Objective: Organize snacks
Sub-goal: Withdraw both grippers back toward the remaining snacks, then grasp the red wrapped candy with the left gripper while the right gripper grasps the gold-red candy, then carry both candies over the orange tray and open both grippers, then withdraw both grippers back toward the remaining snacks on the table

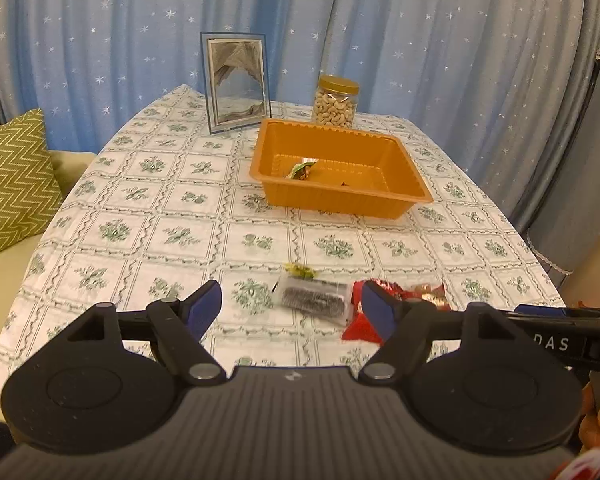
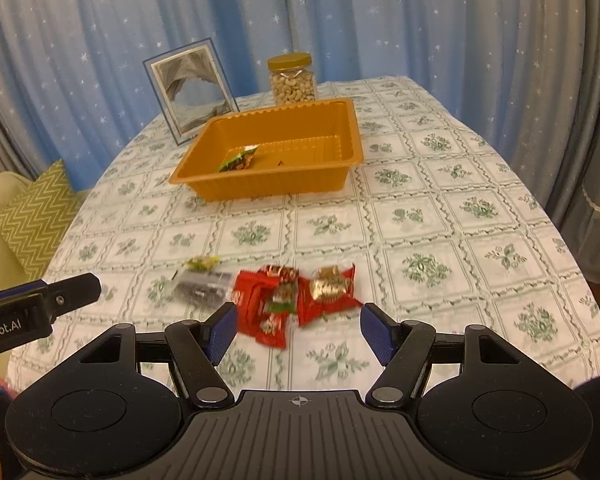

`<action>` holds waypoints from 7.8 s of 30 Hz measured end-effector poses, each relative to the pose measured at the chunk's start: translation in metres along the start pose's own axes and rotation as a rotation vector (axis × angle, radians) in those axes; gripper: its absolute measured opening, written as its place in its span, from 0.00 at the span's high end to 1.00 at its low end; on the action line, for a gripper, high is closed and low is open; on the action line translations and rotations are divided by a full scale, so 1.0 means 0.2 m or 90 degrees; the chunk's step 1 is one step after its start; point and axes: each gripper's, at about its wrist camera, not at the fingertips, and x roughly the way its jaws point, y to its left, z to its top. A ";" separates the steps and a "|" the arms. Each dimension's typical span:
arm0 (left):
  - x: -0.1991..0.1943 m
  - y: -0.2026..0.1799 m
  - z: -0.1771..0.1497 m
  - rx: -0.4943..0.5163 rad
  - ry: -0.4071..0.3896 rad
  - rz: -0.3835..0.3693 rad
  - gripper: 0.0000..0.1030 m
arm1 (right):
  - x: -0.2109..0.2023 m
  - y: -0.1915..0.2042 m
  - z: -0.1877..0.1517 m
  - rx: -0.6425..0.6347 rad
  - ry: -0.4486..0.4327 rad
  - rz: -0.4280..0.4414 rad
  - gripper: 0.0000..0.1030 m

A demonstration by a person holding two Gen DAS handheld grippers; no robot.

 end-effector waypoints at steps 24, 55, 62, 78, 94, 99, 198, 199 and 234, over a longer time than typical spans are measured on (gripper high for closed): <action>-0.07 -0.01 -0.05 0.007 0.007 0.005 0.27 | -0.07 0.01 -0.05 -0.012 0.000 -0.014 0.34; 0.28 -0.08 -0.21 0.044 0.060 -0.036 0.29 | 0.15 -0.24 -0.19 0.038 -0.023 -0.034 0.34; 0.43 -0.17 -0.21 0.074 0.065 -0.083 0.46 | 0.22 -0.26 -0.18 0.032 -0.023 -0.040 0.34; 0.73 -0.37 -0.17 0.139 0.081 -0.101 0.69 | 0.33 -0.36 -0.17 0.062 -0.014 -0.055 0.34; 0.56 -0.24 -0.08 0.103 0.029 -0.064 0.78 | 0.38 -0.27 -0.11 0.000 -0.046 -0.002 0.35; 0.54 -0.16 -0.09 0.080 0.034 -0.042 0.78 | 0.45 -0.22 -0.07 -0.031 -0.045 0.004 0.34; 1.31 -0.06 0.69 0.054 -0.029 -0.069 0.70 | 1.04 -0.22 0.89 -0.006 -0.056 0.054 0.59; 1.30 -0.04 0.69 0.047 -0.031 -0.068 0.70 | 1.04 -0.22 0.89 -0.005 -0.056 0.056 0.59; 0.58 -0.08 0.32 0.026 -0.024 -0.044 0.57 | 0.35 -0.24 0.50 0.057 -0.150 0.020 0.32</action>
